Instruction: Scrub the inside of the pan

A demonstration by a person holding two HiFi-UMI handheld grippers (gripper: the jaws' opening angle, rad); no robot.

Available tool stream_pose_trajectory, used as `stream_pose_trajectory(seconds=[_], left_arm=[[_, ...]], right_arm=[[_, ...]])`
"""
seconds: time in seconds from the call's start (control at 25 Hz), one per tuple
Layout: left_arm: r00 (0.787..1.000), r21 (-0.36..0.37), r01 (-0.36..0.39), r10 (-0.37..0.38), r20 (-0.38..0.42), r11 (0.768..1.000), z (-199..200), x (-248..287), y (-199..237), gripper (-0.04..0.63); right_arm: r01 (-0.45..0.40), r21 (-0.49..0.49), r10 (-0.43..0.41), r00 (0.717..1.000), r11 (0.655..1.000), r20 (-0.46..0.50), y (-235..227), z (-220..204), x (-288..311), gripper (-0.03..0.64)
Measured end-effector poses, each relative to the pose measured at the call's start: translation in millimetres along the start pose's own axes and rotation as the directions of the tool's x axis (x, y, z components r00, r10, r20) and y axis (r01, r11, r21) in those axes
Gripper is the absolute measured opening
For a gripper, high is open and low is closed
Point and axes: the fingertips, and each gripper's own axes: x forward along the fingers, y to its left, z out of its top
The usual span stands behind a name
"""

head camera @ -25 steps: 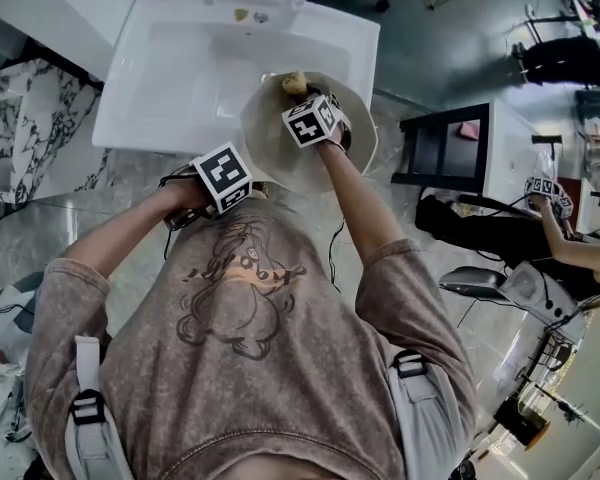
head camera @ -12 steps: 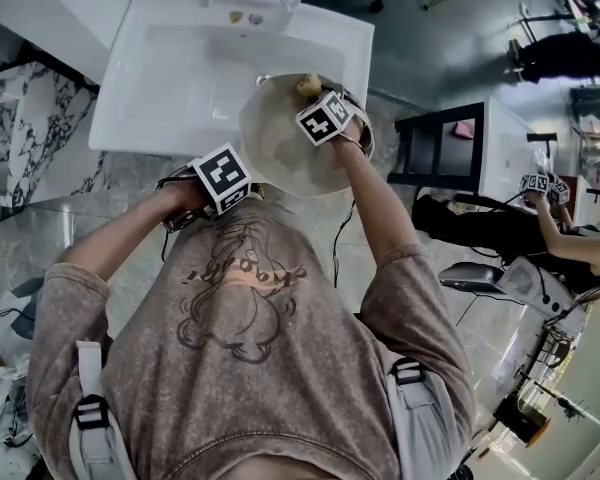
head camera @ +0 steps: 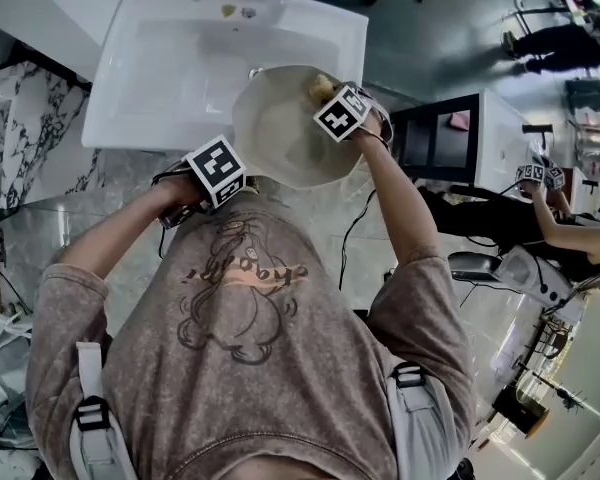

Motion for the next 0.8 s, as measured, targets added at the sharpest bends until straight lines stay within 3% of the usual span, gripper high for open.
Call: stream_pose_trajectory(seconds=[0.56,0.72,0.8], left_arm=[[1.000,0.025,-0.018,0.018,-0.004,1.000,0,2,1,0.106],[1.000,0.011,-0.005,0.005,0.000,1.000,0,3,2,0.106],[1.000,0.006,0.000,0.000,0.004,1.000,0,3,2,0.106]], right_arm=[[-0.171,-0.084,0.160,0.979,0.982,-0.126,17,-37,-23,0.156],[-0.215,-0.040,0.198,0.947,0.976,-0.252,27,-65,-32,0.156],[-0.241,-0.045,0.222,0.940,0.969,-0.258,34,-65,-33,0.156]])
